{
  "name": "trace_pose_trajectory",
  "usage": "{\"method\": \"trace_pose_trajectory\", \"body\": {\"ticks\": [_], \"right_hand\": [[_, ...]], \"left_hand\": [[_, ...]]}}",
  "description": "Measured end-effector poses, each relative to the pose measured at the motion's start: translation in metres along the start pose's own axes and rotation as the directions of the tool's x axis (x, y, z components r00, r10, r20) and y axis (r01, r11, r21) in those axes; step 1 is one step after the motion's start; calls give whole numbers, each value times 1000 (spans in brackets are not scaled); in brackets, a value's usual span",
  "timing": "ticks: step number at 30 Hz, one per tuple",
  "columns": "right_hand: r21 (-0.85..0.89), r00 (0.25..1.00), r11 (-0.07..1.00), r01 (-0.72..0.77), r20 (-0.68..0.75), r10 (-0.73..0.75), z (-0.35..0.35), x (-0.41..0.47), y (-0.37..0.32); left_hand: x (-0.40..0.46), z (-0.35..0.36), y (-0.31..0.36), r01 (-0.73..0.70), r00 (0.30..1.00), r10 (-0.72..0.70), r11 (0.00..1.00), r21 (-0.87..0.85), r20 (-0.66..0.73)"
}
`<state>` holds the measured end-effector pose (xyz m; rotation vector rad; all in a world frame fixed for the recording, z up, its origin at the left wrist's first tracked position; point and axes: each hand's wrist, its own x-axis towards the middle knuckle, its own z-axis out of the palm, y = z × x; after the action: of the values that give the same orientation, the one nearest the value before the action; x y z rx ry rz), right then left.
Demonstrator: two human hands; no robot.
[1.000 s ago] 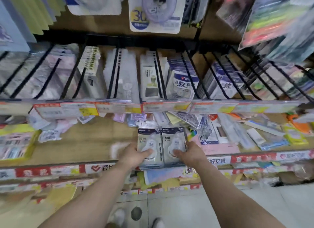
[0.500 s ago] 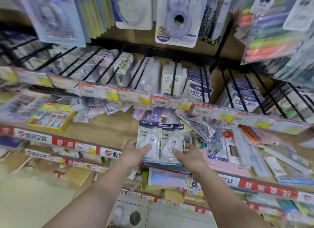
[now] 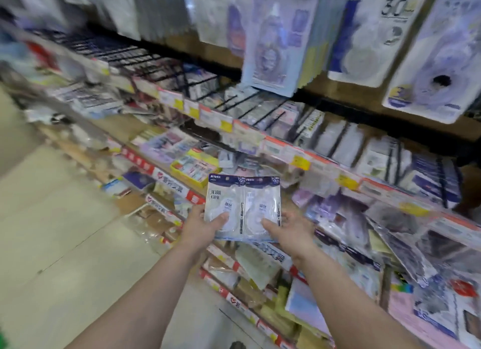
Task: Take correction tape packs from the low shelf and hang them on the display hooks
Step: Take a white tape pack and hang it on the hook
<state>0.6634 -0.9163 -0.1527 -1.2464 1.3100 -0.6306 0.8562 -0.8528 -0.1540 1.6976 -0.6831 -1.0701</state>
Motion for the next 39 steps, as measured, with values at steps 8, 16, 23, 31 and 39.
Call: {"method": "trace_pose_trajectory", "body": {"ticks": [8,16,23,31,39], "right_hand": [[-38,979,983,179,108,-174,136,32,-69],[46,946,964,263,187,-267,291,53,-141],[163,906,933,322,232,-354,381,65,-211],[172,841,866,470,212,-498,435,94,-278],[198,787,826,527,252,-563,475,165,-328]], "left_hand": [[44,-142,10,-39,997,31,993,-110,-77],[89,-301,42,-130,987,113,978,-163,-111],[119,-399,88,-269,953,236,946,-178,-189],[164,-455,133,-402,897,348,898,-179,-270],[234,-487,169,-459,856,385,873,-167,-344]]}}
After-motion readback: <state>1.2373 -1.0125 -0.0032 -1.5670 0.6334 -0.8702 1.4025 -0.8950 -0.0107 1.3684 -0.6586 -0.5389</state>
